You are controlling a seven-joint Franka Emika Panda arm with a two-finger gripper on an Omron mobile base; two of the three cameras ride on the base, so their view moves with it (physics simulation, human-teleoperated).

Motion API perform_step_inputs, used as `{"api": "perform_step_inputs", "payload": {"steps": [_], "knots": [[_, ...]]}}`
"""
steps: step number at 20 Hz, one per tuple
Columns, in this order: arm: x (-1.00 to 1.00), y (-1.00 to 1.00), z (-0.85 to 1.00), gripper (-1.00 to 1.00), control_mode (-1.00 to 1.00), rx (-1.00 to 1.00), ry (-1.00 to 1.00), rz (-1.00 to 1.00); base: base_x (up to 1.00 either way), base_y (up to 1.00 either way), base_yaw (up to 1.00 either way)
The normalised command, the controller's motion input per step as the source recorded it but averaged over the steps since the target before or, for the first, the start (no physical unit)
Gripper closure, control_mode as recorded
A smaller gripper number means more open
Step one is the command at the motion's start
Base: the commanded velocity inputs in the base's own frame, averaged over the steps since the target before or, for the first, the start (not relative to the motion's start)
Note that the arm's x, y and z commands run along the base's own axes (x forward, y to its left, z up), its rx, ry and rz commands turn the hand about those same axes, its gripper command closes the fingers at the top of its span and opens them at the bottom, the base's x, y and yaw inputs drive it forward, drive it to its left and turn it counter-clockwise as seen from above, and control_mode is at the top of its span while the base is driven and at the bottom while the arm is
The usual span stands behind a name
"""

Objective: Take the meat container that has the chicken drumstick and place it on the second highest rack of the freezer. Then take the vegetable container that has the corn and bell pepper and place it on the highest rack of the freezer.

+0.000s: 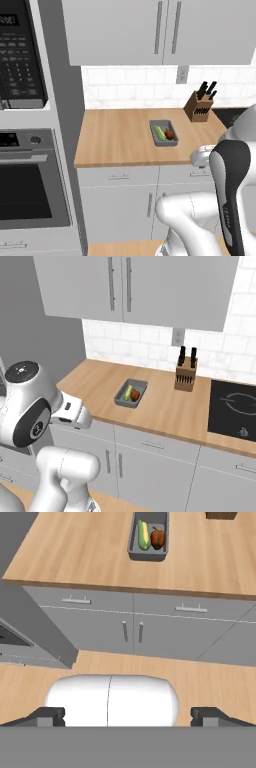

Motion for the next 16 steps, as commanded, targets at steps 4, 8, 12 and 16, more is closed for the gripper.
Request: {"api": "perform_step_inputs", "payload": {"steps": [4,8,12,16], "knots": [[0.00,0.00,0.00,-1.00,1.00,0.00,0.00,0.00,0.62,-0.46,0.00],[0.00,0.00,0.00,-1.00,1.00,0.00,0.00,0.00,0.50,-0.37,-0.04],[0.00,0.00,0.00,-1.00,1.00,0.00,0.00,0.00,0.23,-0.14,-0.20],[0.00,0.00,0.00,-1.00,1.00,0.00,0.00,0.00,0.00,0.00,-0.15]]}}
